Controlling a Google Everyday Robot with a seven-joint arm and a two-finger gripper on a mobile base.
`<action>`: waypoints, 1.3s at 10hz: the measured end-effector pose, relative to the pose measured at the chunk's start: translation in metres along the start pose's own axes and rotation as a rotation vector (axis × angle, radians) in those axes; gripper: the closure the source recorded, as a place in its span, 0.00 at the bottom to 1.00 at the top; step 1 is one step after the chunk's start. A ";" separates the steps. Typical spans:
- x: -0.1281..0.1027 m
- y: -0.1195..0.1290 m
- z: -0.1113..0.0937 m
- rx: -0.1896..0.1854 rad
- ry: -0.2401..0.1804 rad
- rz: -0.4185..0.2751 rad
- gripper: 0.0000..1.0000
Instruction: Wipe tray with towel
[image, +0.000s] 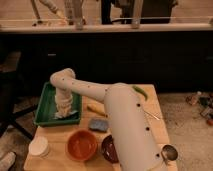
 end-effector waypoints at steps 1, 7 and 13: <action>0.002 0.002 -0.001 -0.003 0.006 0.004 1.00; 0.040 -0.014 -0.019 -0.013 0.068 0.028 1.00; -0.004 -0.043 -0.015 0.014 -0.033 -0.085 1.00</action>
